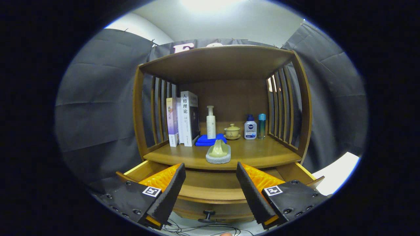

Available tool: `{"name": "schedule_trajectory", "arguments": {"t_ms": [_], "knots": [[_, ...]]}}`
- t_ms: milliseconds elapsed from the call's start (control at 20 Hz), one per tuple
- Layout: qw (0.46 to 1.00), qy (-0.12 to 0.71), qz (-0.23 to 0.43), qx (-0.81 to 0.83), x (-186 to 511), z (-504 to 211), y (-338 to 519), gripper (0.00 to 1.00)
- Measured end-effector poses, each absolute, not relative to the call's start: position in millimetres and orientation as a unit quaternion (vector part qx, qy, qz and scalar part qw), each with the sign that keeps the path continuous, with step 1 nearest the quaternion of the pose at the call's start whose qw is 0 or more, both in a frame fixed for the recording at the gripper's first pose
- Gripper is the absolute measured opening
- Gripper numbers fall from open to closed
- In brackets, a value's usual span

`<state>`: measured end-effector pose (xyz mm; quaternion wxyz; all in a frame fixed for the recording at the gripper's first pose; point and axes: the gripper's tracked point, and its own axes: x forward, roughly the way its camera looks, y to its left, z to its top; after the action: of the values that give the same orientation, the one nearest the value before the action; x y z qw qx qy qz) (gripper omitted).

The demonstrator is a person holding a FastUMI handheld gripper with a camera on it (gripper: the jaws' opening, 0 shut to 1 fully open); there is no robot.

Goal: Pull open the drawer, take out the items inside it, and place them on the countertop above the cabinet.

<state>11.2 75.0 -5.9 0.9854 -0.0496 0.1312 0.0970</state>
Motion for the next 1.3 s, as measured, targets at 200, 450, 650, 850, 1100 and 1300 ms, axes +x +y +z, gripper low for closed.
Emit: {"name": "schedule_trajectory", "arguments": {"t_ms": [200, 450, 650, 850, 1100, 1300], "knots": [[0.982, 0.141, 0.104, -0.067, -14, -25, 78, 0.98], [0.977, 0.184, 0.09, -0.057, -32, -65, 72, 0.98], [0.971, 0.216, 0.083, -0.058, -36, -93, 67, 0.98], [0.966, 0.235, 0.081, -0.072, -34, -115, 63, 0.98], [0.961, 0.251, 0.078, -0.086, -29, -138, 62, 0.98], [0.965, 0.244, 0.069, -0.073, -25, -141, 62, 0.94]]}}
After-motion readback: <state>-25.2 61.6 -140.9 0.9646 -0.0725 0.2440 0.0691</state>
